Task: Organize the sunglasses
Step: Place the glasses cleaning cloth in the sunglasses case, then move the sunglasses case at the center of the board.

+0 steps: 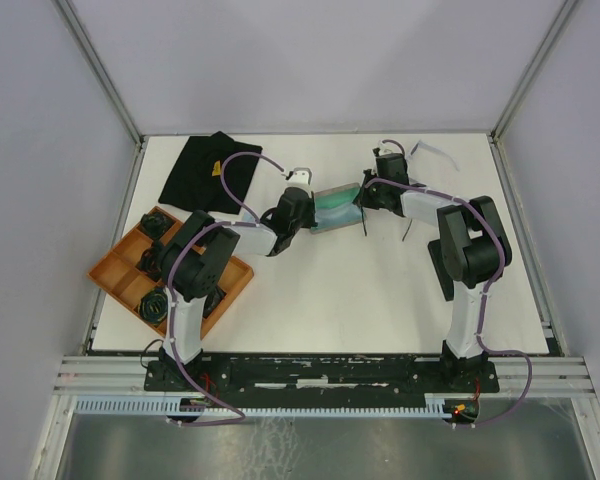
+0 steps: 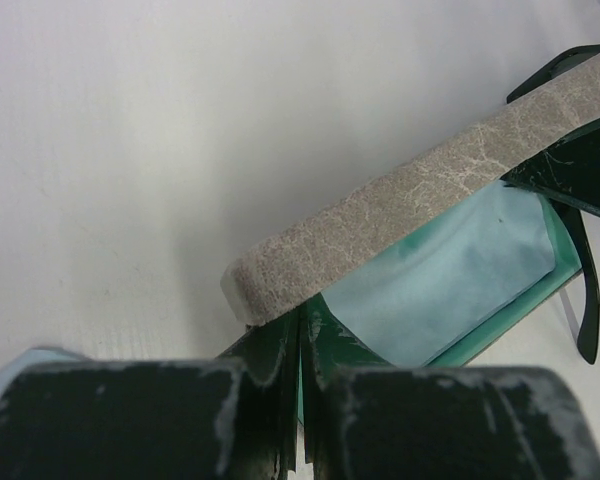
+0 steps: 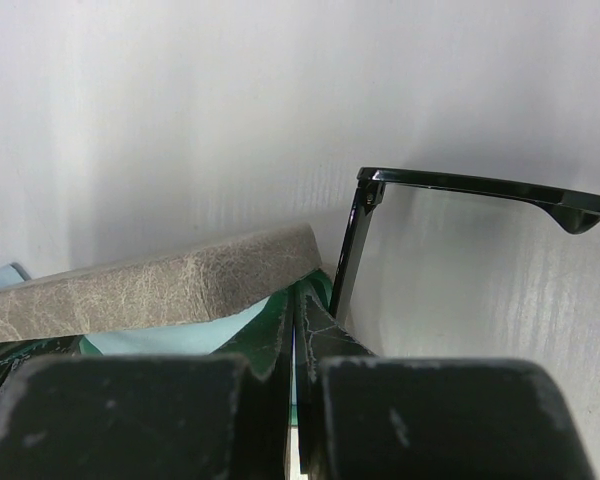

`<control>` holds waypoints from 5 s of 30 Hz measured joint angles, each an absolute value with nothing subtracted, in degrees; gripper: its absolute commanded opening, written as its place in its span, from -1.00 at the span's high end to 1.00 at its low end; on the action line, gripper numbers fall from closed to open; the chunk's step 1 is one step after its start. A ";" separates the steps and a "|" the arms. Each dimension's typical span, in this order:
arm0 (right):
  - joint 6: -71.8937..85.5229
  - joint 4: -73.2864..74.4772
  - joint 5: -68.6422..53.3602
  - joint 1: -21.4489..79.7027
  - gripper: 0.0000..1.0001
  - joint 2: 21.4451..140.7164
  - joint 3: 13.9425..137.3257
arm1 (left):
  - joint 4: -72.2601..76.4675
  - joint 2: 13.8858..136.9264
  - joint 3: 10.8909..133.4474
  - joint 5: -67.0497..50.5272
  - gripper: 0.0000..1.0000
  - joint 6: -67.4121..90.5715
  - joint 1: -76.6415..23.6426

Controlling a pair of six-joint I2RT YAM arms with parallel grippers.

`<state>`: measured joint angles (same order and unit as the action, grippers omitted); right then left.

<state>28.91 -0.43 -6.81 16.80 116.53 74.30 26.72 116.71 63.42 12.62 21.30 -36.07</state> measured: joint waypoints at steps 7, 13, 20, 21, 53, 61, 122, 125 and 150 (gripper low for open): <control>28.91 -0.54 -6.83 16.73 1.00 116.31 74.15 | 27.16 116.71 63.26 13.45 0.94 21.30 -36.07; 28.88 -0.86 -6.87 16.73 0.88 116.29 74.13 | 27.20 116.68 63.22 13.47 0.94 21.30 -36.05; 28.97 -0.86 -7.07 16.73 0.53 116.29 74.13 | 27.18 116.68 63.22 13.47 0.84 21.28 -36.07; 28.99 -0.84 -7.07 16.73 0.49 116.29 74.13 | 27.18 116.68 63.22 13.47 0.81 21.28 -36.05; 27.55 1.26 -4.75 16.27 -0.01 112.33 72.23 | 27.97 108.75 56.29 13.17 -0.18 21.02 -36.05; 27.18 2.42 -3.88 15.77 -0.07 111.87 71.79 | 28.23 101.78 51.16 13.47 -0.21 21.54 -36.05; 26.35 5.19 -12.01 15.57 0.40 114.50 72.05 | 27.68 113.75 56.93 6.87 0.05 23.73 -34.98; 26.76 4.47 -12.47 15.53 0.38 114.50 71.18 | 28.40 113.73 56.55 6.83 0.06 23.86 -34.94; 30.17 1.96 -15.16 19.88 0.08 102.43 57.91 | 30.04 99.66 39.51 4.97 -0.03 25.54 -37.08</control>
<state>30.17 1.96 -15.16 19.88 102.43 57.91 30.04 99.66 39.51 4.97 25.54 -37.08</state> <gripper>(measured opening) 0.434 0.476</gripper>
